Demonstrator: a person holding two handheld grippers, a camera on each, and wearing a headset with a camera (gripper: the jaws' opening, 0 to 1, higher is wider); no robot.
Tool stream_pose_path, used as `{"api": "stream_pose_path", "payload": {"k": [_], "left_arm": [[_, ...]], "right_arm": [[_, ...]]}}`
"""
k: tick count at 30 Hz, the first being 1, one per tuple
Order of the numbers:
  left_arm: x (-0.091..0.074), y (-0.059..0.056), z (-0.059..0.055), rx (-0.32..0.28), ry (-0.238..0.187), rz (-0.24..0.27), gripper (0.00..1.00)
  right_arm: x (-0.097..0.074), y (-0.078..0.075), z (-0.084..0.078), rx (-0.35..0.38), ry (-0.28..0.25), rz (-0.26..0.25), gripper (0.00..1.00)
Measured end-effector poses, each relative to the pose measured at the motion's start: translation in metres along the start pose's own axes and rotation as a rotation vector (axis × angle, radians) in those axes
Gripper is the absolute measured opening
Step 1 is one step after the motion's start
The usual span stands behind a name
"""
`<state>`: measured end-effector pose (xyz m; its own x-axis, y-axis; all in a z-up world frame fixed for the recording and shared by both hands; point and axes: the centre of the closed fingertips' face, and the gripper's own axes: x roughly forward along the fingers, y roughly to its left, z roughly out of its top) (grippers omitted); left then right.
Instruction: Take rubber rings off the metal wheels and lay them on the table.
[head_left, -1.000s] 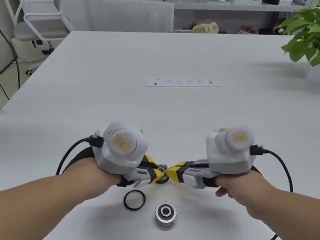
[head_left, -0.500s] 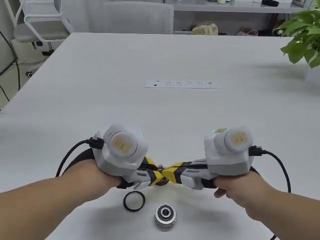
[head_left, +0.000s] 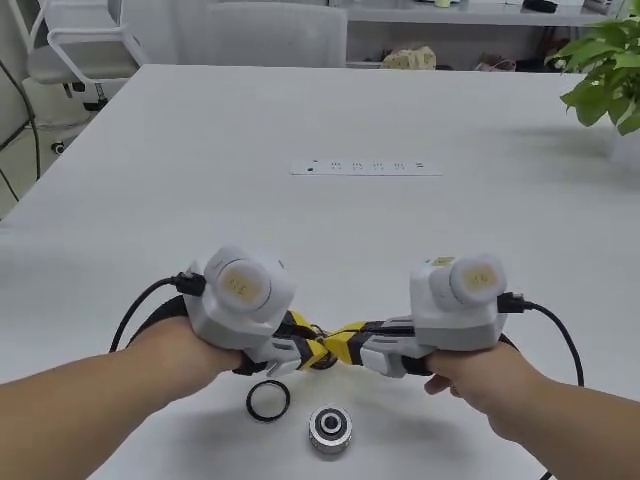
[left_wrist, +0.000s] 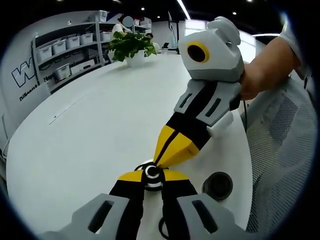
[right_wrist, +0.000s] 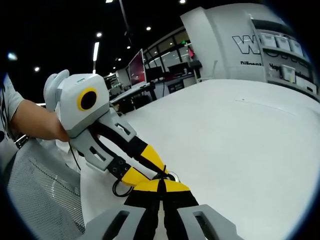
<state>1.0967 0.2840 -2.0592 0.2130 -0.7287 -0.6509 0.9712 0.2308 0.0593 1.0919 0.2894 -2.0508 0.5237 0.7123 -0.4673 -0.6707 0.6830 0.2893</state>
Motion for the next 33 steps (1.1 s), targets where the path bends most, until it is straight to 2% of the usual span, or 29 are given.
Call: {"api": "stream_pose_path", "payload": {"k": [13, 22, 33], "left_arm": [[0.000, -0.001, 0.001, 0.044, 0.013, -0.006, 0.09], [-0.008, -0.004, 0.007, 0.043, -0.009, -0.012, 0.13], [-0.027, 0.000, 0.011, 0.027, -0.044, 0.004, 0.17]], "right_arm": [[-0.003, -0.003, 0.002, 0.015, -0.014, -0.004, 0.00], [-0.006, -0.001, 0.008, 0.031, -0.031, 0.002, 0.00], [-0.010, 0.004, 0.015, 0.043, -0.055, 0.017, 0.00]]}}
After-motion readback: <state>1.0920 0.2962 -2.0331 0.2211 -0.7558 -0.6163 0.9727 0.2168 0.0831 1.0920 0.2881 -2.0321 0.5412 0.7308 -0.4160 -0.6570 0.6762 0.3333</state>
